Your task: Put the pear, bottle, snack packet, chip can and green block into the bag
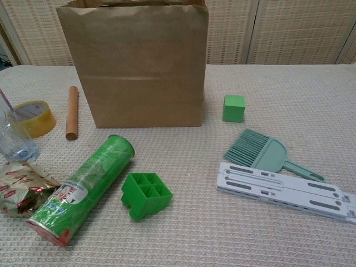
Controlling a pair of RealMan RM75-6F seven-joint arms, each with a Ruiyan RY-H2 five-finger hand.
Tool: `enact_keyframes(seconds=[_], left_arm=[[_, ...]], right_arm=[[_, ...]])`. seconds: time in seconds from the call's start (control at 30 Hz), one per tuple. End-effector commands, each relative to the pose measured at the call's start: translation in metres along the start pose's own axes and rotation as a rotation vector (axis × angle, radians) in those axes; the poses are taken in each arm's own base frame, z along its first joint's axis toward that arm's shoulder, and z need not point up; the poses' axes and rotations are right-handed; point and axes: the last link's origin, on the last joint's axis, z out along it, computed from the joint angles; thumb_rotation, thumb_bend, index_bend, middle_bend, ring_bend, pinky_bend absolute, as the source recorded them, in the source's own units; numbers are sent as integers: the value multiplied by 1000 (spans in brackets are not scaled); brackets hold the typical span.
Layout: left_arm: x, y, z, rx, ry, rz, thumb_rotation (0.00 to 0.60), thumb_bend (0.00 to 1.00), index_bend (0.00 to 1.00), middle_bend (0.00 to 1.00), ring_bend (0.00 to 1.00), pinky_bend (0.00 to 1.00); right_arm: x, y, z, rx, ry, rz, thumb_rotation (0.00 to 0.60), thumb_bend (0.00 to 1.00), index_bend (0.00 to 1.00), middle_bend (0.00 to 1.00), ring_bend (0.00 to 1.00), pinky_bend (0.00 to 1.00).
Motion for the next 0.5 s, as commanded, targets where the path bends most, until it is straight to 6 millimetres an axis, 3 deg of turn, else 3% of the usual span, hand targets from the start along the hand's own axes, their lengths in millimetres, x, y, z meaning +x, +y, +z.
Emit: enact_keyframes(seconds=[0.03,0.27,0.5], left_arm=[[1,-44,-27,52,-56,-20,600,390,22,0,4,226],[-41,-84,-63,56,-237,-65,600,334,0,0,0,150],[-73,-102,-62,65,-326,-45,600,328,0,0,0,109]], right_arm=[[0,-1,0,2,-2,3,600,59,0,0,0,0],[-1,-2,0,9,-9,4,600,59,0,0,0,0],[0,-4,0,14,-7,10,600,59,0,0,0,0]])
